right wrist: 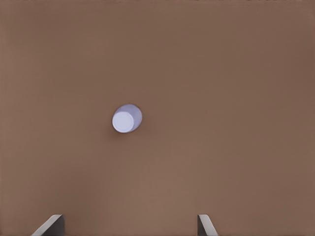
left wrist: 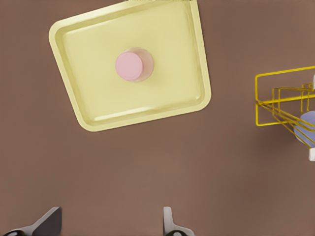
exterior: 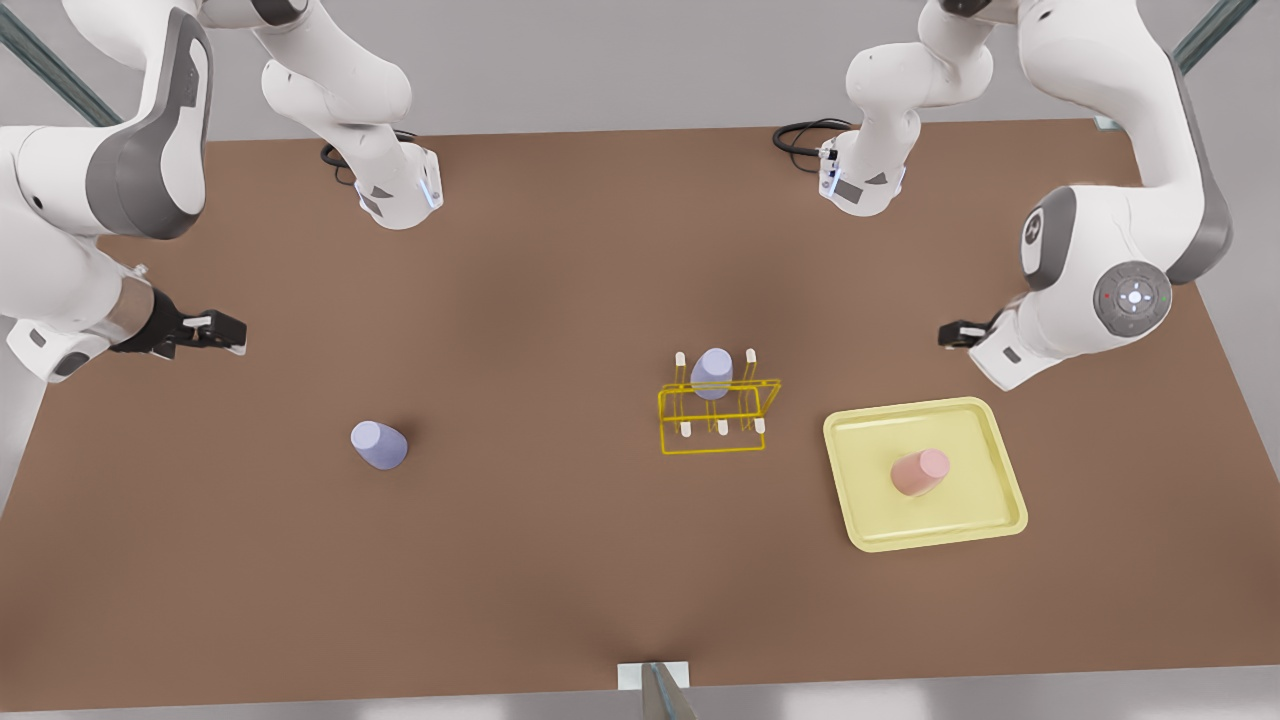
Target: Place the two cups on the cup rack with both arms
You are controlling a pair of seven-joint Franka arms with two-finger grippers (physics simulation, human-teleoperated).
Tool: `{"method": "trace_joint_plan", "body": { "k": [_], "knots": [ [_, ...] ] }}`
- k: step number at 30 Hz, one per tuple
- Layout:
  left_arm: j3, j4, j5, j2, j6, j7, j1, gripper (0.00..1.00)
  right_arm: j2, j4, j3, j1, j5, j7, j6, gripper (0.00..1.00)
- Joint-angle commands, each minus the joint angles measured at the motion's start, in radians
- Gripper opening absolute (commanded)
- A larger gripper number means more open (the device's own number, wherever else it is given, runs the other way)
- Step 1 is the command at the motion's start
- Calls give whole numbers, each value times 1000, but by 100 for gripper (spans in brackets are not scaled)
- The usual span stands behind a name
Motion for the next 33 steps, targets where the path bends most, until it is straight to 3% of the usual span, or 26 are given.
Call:
{"method": "trace_joint_plan", "body": {
  "k": [1, 5, 7, 10, 13, 18, 33],
  "knots": [
    [-1, 0, -4, 1, 31, 43, -3, 100, -9, -8, 0, -2, 5, -4, 20, 100],
    [-1, 2, 1, 40, 70, 41, 5, 100, 101, -20, 11, 45, -18, -4, 89, 100],
    [3, 43, 1, 174, 186, 35, 52, 100, 195, -57, 11, 68, -9, 1, 266, 100],
    [0, 168, -5, 352, 296, 34, 108, 100, 212, -189, 11, 79, -6, 2, 542, 99],
    [38, -28, -9, 316, 607, 0, 60, 100, 220, -301, 11, 76, -3, 45, 711, 99],
    [38, -116, -9, 333, 779, -45, 54, 100, 195, -496, 9, 70, -1, 97, 942, 100],
    [58, -168, -4, 386, 836, -201, 17, 100, 259, -520, 12, 85, 10, 87, 829, 100]
  ]
}}
